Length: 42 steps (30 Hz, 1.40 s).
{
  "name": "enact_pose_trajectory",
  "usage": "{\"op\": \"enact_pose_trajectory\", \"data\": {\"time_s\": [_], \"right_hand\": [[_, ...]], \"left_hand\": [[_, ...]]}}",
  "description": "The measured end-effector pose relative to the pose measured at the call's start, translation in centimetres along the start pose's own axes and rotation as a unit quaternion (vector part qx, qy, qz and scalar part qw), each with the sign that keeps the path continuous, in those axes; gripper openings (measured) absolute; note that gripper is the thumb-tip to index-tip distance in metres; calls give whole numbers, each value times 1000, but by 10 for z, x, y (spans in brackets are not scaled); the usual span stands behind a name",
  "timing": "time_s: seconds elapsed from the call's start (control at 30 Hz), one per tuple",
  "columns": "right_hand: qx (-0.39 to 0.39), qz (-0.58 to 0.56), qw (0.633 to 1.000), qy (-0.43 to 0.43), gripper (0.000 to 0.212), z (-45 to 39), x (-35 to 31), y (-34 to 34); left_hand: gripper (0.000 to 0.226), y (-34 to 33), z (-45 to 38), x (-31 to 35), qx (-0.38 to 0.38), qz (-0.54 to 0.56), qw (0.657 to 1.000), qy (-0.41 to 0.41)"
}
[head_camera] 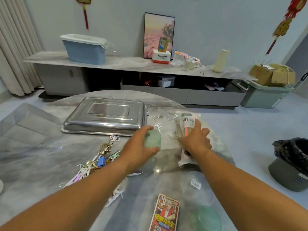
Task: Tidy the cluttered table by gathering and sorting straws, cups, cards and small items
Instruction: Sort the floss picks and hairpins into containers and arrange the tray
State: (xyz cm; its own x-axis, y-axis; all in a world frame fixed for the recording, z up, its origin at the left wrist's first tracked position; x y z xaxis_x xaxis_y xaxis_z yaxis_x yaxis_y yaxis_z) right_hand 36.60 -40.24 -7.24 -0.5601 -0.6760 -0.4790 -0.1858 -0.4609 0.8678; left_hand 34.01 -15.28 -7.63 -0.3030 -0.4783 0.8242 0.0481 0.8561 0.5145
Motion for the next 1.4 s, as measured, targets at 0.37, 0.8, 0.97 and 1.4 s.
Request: {"op": "enact_pose_trajectory", "data": {"time_s": [0.37,0.8,0.97,1.4], "right_hand": [[-170,-11,916,364,102,123,-113,6],[-290,188,758,554,102,370,-80,-76],[-310,210,730,572,106,408,-54,-108],[-309,137,798,499,72,360,-45,-96]], "left_hand": [[70,206,23,81,234,-39,970,-46],[73,198,180,59,-70,-103,991,39],[68,202,223,28,-151,-168,968,109],[80,165,233,-41,-177,-258,930,192]]}}
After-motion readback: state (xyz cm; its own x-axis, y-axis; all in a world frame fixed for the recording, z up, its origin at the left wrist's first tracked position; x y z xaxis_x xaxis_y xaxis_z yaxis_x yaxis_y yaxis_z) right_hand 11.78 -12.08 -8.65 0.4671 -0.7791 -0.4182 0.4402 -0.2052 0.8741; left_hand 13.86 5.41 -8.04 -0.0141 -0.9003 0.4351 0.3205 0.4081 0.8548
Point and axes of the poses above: each hand's wrist, its own z-axis away from the middle knuckle, its own y-axis out of the back of the hand, x = y × z, the point moved 10 cm from there along -z, towards the middle knuckle, and after that the axes turned 8 degrees about -y, right-handed, at the moved point
